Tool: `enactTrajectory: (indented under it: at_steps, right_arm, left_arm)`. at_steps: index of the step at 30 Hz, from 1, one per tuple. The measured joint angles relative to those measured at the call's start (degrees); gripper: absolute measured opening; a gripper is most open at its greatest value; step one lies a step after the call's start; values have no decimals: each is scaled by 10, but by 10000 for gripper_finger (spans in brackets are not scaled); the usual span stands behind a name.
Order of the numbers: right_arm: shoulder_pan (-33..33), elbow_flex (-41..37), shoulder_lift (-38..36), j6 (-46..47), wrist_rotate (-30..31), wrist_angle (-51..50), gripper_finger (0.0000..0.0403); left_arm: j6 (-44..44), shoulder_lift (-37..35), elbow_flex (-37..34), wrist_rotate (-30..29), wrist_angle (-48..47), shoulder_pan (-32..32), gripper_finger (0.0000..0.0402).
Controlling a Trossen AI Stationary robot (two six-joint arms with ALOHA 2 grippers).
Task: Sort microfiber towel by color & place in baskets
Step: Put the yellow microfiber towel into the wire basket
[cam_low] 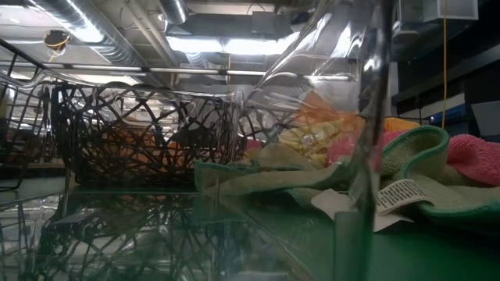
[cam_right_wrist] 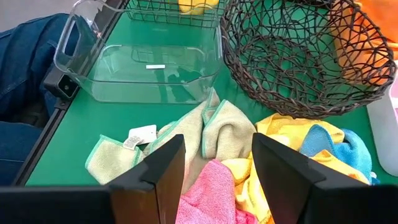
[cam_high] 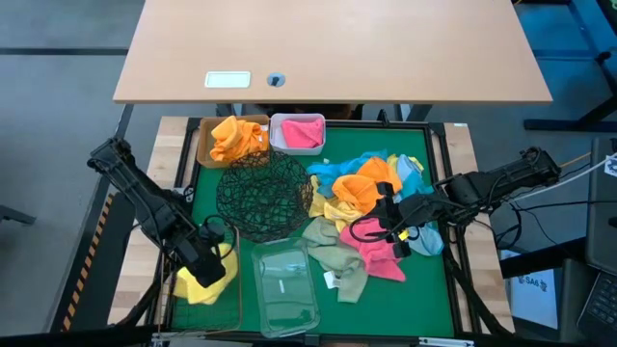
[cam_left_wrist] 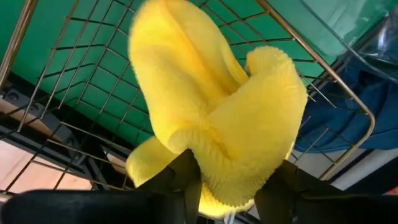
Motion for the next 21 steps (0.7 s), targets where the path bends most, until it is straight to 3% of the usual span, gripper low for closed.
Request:
enactTrajectory:
  at_steps: [7, 12, 14, 18, 21]
  right_arm:
    - [0, 0, 0, -4, 65, -36, 189]
    - [0, 0, 0, -4, 80, -65, 189]
    - [0, 0, 0, -4, 80, -69, 189]
    - [0, 0, 0, -4, 80, -70, 189]
    - [0, 0, 0, -4, 80, -69, 189]
  left_arm:
    - [2, 0, 0, -13, 0, 0, 122]
    - [2, 0, 0, -12, 0, 0, 122]
    - [2, 0, 0, 19, -1, 0, 122]
    - [-11, 0, 0, 150, -6, 0, 120]
    - [-33, -1, 0, 202, -6, 0, 120]
